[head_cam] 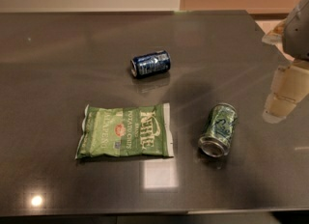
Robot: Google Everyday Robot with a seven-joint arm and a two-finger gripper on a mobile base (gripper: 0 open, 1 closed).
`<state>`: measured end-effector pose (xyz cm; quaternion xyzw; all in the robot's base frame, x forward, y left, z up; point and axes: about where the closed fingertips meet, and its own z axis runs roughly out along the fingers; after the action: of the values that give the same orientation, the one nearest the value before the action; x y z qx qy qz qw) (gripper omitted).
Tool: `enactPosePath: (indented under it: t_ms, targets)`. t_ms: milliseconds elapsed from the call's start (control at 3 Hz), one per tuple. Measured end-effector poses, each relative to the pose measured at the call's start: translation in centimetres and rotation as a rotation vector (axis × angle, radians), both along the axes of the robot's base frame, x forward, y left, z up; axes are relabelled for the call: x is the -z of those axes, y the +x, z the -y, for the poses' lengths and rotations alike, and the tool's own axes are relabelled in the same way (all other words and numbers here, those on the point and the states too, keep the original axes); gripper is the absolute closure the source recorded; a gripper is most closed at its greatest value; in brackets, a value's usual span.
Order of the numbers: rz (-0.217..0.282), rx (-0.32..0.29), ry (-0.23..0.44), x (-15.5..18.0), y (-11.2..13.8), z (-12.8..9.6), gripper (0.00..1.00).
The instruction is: Place pepsi can upright
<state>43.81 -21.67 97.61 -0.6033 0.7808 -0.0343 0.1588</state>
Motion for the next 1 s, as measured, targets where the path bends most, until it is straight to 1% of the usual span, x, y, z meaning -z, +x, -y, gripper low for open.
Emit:
enactPosePath:
  t_ms: [333, 667, 1000]
  targets:
    - [0.002, -0.008, -0.009, -0.3, 0.8, -0.3, 0.00]
    - [-0.003, -0.043, -0.029, -0.1, 3.3, -1.3, 0.00]
    - [-0.016, -0.078, -0.038, 0.3, 7.1, -2.7, 0.00]
